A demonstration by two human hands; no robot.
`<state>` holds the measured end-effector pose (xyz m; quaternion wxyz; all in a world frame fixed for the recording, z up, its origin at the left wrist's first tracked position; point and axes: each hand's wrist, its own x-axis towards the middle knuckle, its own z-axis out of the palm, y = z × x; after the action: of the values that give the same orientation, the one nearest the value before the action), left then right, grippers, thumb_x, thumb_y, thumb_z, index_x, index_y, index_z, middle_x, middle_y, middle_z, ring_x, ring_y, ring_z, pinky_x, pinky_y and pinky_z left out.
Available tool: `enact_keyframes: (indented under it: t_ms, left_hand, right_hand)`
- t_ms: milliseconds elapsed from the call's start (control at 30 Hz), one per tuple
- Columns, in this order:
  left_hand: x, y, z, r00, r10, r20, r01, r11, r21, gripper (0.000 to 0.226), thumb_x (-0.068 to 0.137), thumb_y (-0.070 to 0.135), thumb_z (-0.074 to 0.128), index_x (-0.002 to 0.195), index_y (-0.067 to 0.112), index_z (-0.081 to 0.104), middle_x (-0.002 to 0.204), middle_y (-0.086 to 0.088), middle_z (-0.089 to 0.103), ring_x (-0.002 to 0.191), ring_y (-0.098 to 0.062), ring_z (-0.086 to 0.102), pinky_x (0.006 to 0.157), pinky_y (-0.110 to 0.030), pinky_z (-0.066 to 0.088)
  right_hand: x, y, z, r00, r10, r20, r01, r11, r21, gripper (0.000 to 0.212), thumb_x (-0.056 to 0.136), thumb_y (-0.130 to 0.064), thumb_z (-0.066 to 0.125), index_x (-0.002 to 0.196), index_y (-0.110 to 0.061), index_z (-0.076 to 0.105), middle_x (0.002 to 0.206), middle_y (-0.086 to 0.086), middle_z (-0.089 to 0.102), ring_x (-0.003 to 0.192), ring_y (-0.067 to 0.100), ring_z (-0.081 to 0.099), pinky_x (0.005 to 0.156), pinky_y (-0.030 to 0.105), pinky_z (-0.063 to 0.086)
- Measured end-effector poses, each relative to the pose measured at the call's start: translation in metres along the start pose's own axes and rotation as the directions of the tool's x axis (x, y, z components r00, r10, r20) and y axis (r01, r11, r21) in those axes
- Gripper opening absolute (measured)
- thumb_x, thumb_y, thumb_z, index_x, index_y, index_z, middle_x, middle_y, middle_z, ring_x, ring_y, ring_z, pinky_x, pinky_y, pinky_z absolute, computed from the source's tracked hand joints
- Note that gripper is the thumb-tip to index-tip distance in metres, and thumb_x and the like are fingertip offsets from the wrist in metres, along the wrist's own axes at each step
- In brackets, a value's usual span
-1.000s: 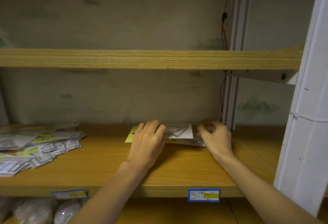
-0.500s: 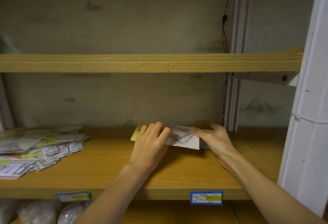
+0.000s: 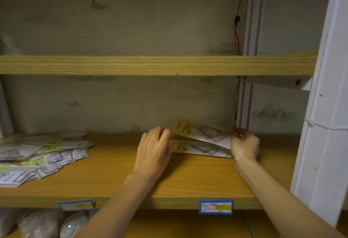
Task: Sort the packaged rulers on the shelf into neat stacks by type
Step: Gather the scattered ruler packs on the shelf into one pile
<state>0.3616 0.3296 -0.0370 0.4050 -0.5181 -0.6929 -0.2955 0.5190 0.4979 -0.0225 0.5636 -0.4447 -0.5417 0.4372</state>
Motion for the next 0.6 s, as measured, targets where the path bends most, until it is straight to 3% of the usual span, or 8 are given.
enact_keyframes:
  t_ms: [133, 400, 600]
  left_hand:
    - [0.0001, -0.0006, 0.0004, 1.0, -0.015, -0.018, 0.015, 1.0, 0.008, 0.021, 0.077, 0.008, 0.074, 0.095, 0.01, 0.062, 0.092, -0.009, 0.061, 0.075, -0.026, 0.059, 0.062, -0.033, 0.044]
    - [-0.0006, -0.0014, 0.0001, 0.996, -0.084, -0.016, 0.084, 0.996, -0.011, 0.021, 0.078, 0.009, 0.073, 0.095, 0.013, 0.061, 0.091, -0.008, 0.06, 0.075, -0.026, 0.058, 0.064, -0.035, 0.045]
    - [-0.0006, -0.0033, 0.0015, 0.994, -0.11, -0.013, 0.109, 0.994, -0.029, 0.02, 0.079, 0.011, 0.073, 0.096, 0.013, 0.061, 0.092, -0.007, 0.06, 0.074, -0.025, 0.058, 0.064, -0.034, 0.045]
  right_hand:
    - [-0.0034, -0.0013, 0.0009, 0.996, -0.036, 0.076, 0.041, 0.996, -0.073, 0.018, 0.088, -0.016, 0.067, 0.105, -0.022, 0.072, 0.1, 0.004, 0.069, 0.107, 0.029, 0.061, 0.094, 0.036, 0.048]
    - [-0.0052, -0.0028, 0.0012, 0.992, -0.043, 0.115, 0.056, 0.992, -0.109, 0.019, 0.087, -0.03, 0.07, 0.104, -0.025, 0.074, 0.106, 0.003, 0.07, 0.109, 0.028, 0.06, 0.096, 0.04, 0.048]
    - [-0.006, -0.0018, 0.0021, 0.991, 0.012, 0.133, 0.01, 0.987, -0.163, 0.028, 0.089, -0.036, 0.064, 0.11, -0.019, 0.071, 0.115, 0.009, 0.068, 0.113, 0.034, 0.056, 0.102, 0.051, 0.041]
